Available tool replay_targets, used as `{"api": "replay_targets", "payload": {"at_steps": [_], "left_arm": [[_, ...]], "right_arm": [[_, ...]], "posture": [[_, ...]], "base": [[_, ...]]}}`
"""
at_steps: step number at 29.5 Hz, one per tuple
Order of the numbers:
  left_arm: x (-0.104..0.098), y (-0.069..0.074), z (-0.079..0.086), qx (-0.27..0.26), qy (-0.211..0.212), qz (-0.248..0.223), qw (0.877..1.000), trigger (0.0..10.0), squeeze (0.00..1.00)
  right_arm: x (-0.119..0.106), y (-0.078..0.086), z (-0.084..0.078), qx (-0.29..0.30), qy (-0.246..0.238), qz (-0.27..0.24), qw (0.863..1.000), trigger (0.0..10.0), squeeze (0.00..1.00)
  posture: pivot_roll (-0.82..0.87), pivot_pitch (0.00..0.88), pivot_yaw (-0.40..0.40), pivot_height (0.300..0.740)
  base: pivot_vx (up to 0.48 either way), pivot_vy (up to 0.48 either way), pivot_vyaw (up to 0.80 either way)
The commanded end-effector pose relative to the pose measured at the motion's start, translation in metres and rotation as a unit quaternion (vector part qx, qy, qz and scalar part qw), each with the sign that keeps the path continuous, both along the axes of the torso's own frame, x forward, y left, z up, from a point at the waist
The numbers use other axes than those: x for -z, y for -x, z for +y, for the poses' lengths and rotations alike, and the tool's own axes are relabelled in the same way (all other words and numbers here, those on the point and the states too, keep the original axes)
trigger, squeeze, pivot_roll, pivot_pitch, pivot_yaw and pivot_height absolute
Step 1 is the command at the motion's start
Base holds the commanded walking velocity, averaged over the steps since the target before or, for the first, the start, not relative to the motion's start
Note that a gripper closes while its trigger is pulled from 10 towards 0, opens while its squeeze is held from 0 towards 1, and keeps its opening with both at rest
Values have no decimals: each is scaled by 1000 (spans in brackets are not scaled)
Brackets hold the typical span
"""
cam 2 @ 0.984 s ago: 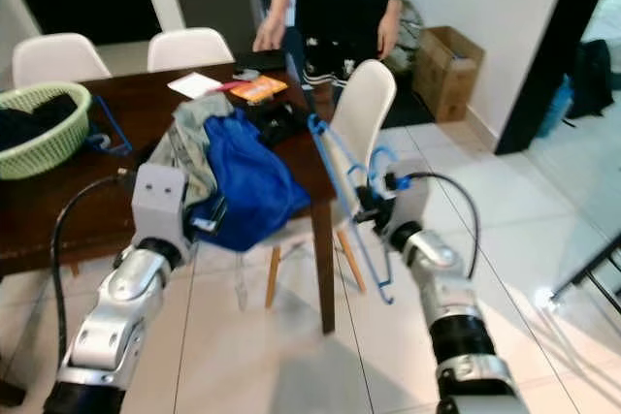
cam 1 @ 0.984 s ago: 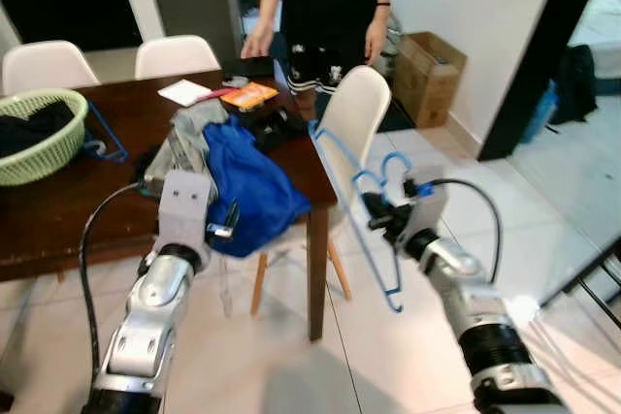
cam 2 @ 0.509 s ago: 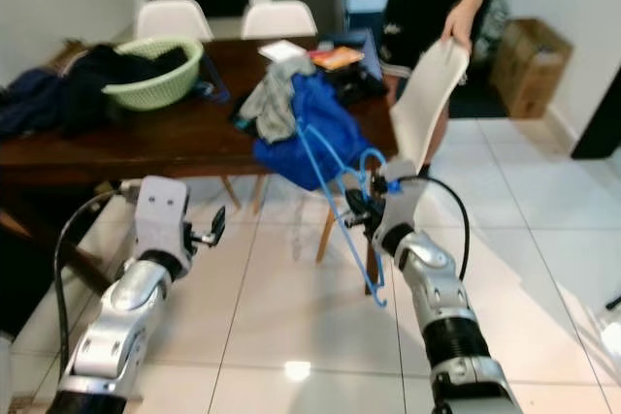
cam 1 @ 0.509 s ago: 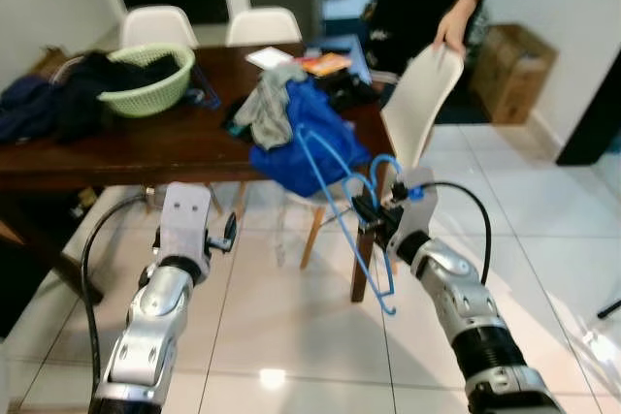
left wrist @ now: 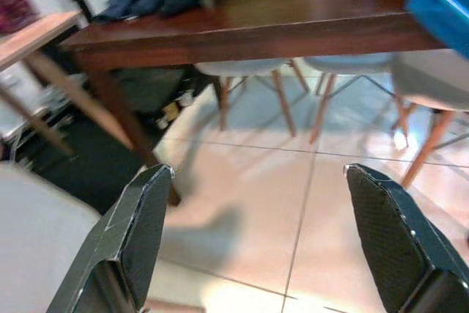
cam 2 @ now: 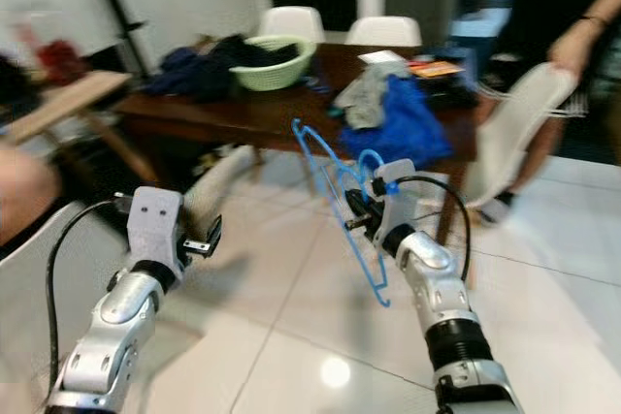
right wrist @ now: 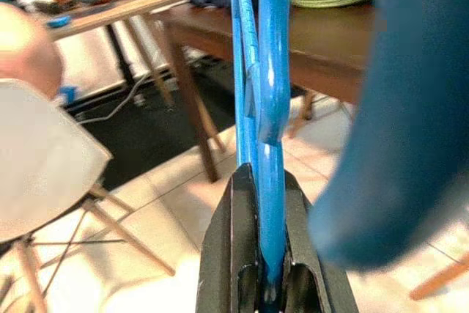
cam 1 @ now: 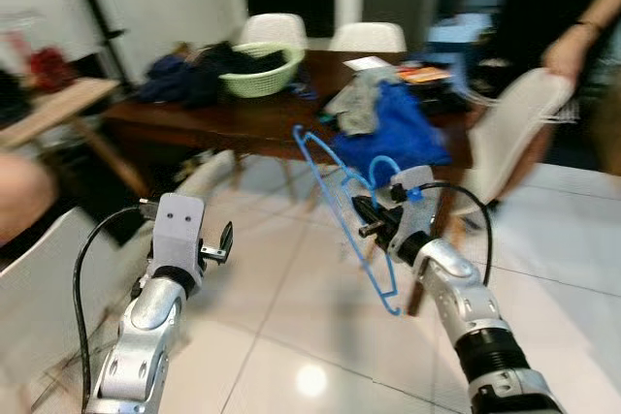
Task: Hang hanger
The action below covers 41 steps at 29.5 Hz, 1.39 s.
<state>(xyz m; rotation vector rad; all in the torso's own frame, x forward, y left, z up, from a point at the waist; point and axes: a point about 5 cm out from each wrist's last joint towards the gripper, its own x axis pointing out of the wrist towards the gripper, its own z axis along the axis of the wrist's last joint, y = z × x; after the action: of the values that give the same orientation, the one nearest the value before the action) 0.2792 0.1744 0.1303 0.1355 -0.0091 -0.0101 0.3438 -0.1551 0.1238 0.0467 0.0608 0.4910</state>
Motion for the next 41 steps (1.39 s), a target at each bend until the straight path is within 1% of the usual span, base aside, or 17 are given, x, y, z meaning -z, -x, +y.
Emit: {"api": "replay_targets", "payload": {"at_steps": [1,5,12,19,28,37,41], "left_arm": [[-1,0,2,-5,-6,-5,1000,10000,0],[-2,-2,-1,0,-7,-8,1000,10000,0],[-6,-5,-4,16,-9,-18,1000,10000,0],[-9,-6,-2,14,-6,-28,999,10000,0],[-10,-6,-2,14,-8,-31,999,10000,0],[-10,-6,-3,19,-11,-31,999,10000,0],[-9,-5,-4,21,-13,-32,999,10000,0]], "right_arm": [[-3,0,0,3,-6,-9,1000,10000,0],[-3,-2,-3,19,-21,-3,1000,10000,0],[-4,-3,-2,20,-19,-3,1000,10000,0],[-5,-4,-3,25,-26,-3,999,10000,0],[-5,-4,-3,25,-27,-3,999,10000,0],[-4,-4,-4,27,-33,4,999,10000,0],[-3,-4,-3,20,-35,6,999,10000,0]], "posture": [[5,40,3,740],[2,40,1,740],[-6,39,6,740],[-6,40,4,740],[-8,44,4,740],[-8,39,3,740],[-5,35,1,740]], "base": [[0,0,800],[0,0,200],[71,0,0],[374,0,0],[433,0,0],[333,0,0],[322,0,-589]]}}
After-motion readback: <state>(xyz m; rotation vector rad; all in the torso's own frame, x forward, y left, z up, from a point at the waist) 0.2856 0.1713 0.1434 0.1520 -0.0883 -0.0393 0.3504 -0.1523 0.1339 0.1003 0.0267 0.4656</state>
